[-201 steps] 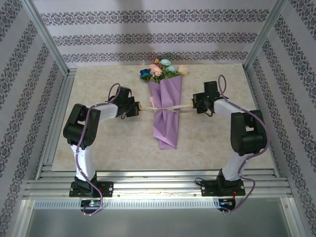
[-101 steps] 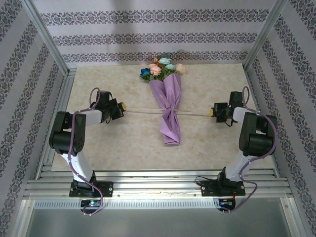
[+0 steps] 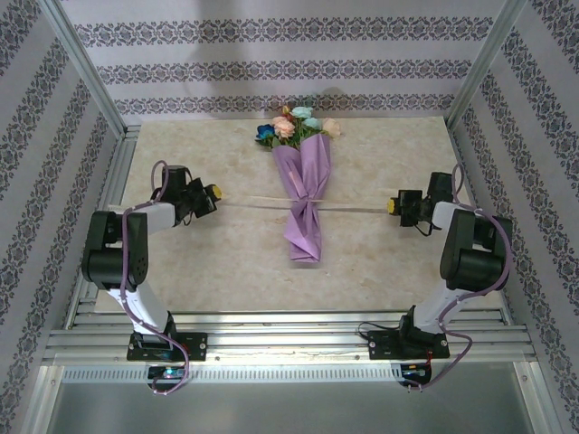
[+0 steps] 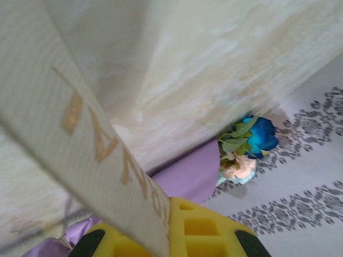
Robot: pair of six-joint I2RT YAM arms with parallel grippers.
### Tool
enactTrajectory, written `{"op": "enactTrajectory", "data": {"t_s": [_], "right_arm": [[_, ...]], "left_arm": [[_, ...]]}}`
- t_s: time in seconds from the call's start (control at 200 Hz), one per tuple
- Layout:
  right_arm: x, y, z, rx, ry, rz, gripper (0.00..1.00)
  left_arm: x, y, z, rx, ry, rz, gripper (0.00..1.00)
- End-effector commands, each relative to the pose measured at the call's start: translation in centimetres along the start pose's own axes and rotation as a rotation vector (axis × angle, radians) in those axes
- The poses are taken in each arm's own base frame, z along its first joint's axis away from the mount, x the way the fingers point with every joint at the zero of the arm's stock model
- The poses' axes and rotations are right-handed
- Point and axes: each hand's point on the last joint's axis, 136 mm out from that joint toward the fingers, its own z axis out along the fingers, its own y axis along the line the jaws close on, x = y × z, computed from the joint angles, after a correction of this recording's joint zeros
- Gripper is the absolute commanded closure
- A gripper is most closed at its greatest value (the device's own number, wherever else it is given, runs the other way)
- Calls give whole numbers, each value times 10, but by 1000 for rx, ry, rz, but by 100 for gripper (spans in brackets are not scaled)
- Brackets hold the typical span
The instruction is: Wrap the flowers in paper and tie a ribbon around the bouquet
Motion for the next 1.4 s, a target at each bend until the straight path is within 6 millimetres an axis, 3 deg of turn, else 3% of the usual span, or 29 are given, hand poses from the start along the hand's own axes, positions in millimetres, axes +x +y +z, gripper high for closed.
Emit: {"op": "enactTrajectory", "data": {"t_s": [0.0,0.125,0.28,0.375,0.455,0.5,0.555,0.654,0.784,0.869,0.974,1.114,1.219,1.294,1.359,1.394], "right_arm": [[-59,10,-26,-62,-225,36,100],[-59,10,-24,-59,-219,30,100],[-44,3,-14,-32,-189,31,100],[-29,-4,-9,44,-142,42,98],[-15,-10,-14,136,-155,23,60],[-6,-8,-21,161,-182,-2,49],[7,-3,-27,159,-203,-33,42],[49,4,-17,151,-163,-78,36],[124,-2,31,122,-13,-30,34],[163,2,63,65,55,11,34],[192,9,90,30,101,47,34],[212,7,117,42,126,75,35],[213,-1,132,42,110,106,43],[206,-3,138,20,83,111,63],[199,-4,141,4,65,118,94],[194,-4,140,-7,53,123,100]], "left_arm": [[-55,-35,-32,156,-177,-63,100],[-56,-34,-33,156,-172,-53,100],[-30,-37,-24,130,-117,16,100],[-13,-23,-17,55,-68,23,100],[-1,-4,-19,-52,-58,49,60],[6,3,-24,-99,-70,82,49],[16,7,-30,-125,-90,123,41],[47,17,-24,-165,-61,198,35],[90,46,15,-216,41,212,35],[103,63,41,-247,63,213,35],[109,73,67,-279,81,217,34],[103,82,85,-314,64,214,34],[99,87,95,-331,64,213,41],[95,90,102,-321,66,202,55],[93,88,107,-284,70,190,80],[91,87,107,-274,69,183,93]]}}
